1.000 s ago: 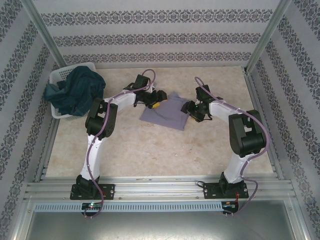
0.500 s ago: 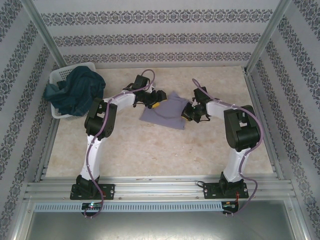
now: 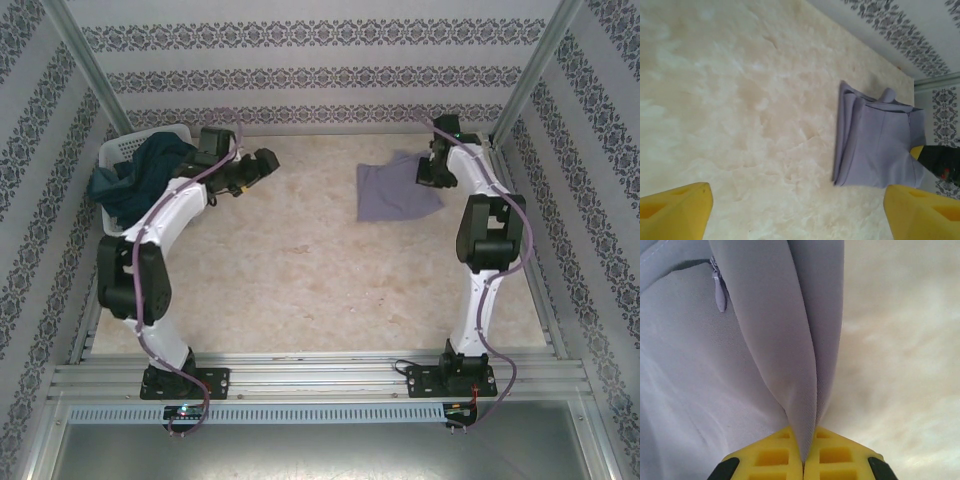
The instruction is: Fold and stack the skirts
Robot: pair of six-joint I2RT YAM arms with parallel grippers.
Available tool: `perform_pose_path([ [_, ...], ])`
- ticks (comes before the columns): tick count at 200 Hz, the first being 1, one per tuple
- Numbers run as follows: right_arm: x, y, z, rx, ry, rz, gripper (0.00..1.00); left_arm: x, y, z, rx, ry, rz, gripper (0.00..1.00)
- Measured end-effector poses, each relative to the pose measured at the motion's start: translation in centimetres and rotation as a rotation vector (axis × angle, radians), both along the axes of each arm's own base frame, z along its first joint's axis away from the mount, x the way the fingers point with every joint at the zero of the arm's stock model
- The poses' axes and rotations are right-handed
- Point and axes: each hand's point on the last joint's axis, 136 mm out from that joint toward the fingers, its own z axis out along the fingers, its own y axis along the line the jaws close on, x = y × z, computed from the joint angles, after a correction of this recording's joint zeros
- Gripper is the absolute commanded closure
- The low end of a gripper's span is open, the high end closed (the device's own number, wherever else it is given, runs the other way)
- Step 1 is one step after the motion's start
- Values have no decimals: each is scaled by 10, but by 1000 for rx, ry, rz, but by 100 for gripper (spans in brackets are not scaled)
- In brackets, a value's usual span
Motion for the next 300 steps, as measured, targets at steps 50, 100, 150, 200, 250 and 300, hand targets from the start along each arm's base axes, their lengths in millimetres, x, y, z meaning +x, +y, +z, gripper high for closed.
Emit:
perform_pose_path([
  [50, 30, -87, -21, -284, 88, 29, 100, -51, 80, 16, 136, 9, 199, 0],
  [100, 47, -119, -19, -435, 99, 35, 75, -106, 159, 56, 270, -85, 439, 0],
  [150, 46, -126, 0, -447, 58, -20, 48, -119, 194, 50, 366, -38, 527, 0],
  [200, -6, -106, 74, -415, -110, -132, 2, -86, 222, 14, 455, 125, 507, 0],
  [250, -61, -55, 162, -269, -488, -218, 2, -33, 212, -48, 451, 264, 295, 19],
  [300, -90, -23, 112, 85, -518, -248, 2, 3, 215, -57, 454, 311, 247, 100],
])
